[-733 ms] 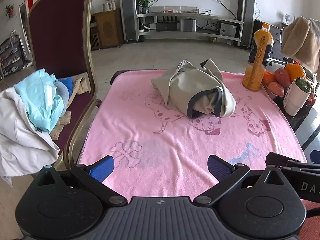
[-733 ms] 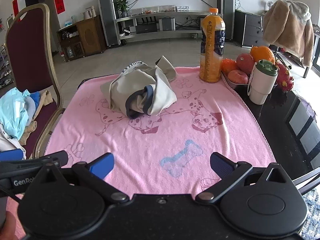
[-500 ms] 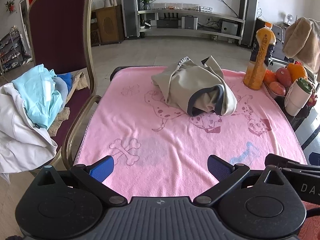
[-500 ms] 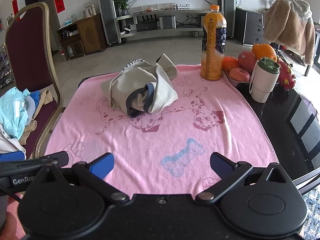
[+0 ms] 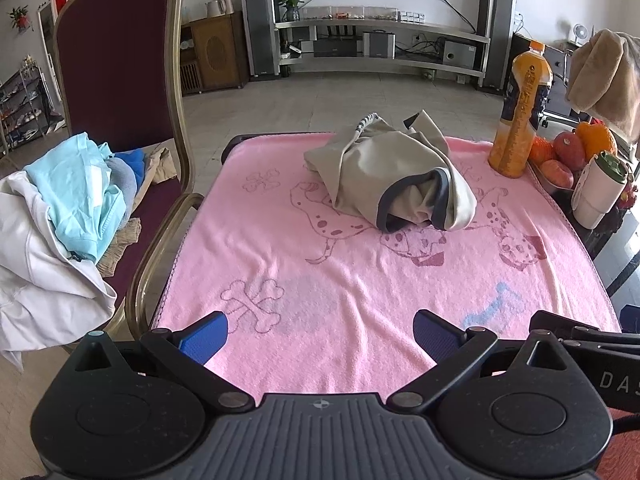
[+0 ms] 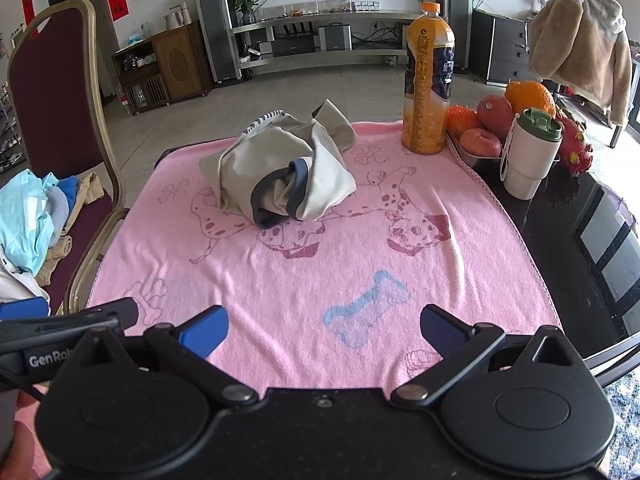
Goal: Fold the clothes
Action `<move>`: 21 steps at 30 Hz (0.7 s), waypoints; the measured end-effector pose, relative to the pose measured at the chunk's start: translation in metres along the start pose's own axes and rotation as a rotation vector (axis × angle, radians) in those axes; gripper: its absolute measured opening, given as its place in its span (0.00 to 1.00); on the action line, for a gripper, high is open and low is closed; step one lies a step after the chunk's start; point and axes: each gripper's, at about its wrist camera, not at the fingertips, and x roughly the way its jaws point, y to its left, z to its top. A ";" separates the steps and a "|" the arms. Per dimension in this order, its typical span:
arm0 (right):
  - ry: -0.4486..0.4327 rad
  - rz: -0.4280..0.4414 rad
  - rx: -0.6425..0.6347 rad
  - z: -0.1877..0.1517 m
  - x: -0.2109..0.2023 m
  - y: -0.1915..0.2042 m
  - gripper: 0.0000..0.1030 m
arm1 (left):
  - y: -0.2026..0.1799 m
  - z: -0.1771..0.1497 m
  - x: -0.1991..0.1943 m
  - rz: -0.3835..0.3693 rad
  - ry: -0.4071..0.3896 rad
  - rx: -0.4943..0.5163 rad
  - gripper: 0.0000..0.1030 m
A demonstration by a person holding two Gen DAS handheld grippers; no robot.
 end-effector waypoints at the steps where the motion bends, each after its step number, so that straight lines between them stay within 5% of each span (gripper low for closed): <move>1: -0.001 0.001 0.000 0.000 0.000 0.000 1.00 | 0.000 0.000 -0.001 0.001 -0.002 0.000 0.97; 21: 0.002 0.007 -0.002 -0.001 -0.004 0.000 1.00 | -0.002 0.000 -0.005 0.010 -0.013 0.008 0.97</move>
